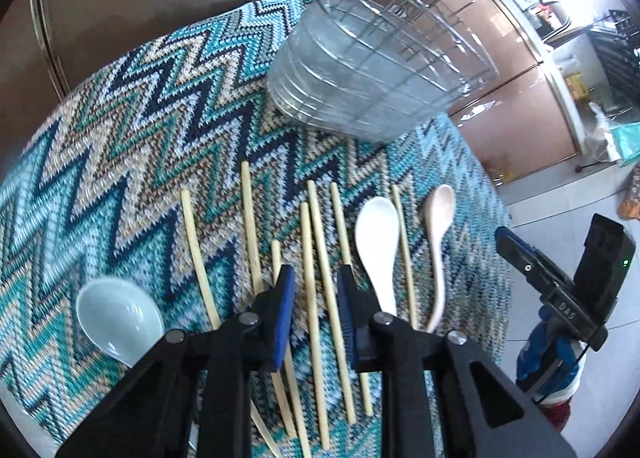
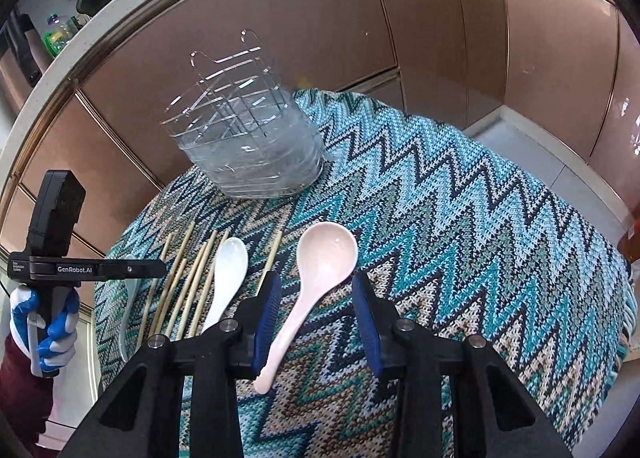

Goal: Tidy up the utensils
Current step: 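Grasp the beige spoon with the right tool while the left tool grasps a chopstick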

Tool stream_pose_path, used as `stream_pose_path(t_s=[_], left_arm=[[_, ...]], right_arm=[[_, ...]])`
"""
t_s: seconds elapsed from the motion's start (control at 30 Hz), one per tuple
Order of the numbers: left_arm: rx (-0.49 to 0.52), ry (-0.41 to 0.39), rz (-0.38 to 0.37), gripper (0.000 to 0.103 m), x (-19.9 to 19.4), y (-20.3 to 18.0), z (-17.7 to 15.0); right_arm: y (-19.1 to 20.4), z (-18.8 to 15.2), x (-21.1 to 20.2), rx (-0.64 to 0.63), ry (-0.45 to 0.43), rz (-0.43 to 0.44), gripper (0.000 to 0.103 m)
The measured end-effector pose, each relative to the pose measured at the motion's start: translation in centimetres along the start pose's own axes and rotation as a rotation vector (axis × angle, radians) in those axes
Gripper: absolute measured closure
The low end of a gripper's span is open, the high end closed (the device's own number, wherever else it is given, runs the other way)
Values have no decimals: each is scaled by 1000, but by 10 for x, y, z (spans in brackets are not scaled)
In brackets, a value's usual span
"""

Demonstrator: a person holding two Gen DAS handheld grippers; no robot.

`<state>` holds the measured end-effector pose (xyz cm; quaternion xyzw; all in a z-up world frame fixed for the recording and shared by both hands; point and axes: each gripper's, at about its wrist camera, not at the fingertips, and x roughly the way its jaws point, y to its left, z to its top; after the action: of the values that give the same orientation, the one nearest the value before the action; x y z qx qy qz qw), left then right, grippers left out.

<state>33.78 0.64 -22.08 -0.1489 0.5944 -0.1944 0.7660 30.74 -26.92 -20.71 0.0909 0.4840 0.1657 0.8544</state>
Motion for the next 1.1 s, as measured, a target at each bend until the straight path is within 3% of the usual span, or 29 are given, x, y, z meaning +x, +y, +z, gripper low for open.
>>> stream_pose_path(t_s=[0.6, 0.93, 1.1], left_arm=[[0, 83, 129, 93, 47, -5, 18], [-21, 108, 156, 95, 66, -12, 27], [-30, 118, 168, 98, 69, -10, 31]], right_arm=[[-23, 12, 32, -14, 71, 58, 68], [-34, 29, 58, -26, 135, 114, 77], [-40, 35, 75, -34, 201, 156, 91]])
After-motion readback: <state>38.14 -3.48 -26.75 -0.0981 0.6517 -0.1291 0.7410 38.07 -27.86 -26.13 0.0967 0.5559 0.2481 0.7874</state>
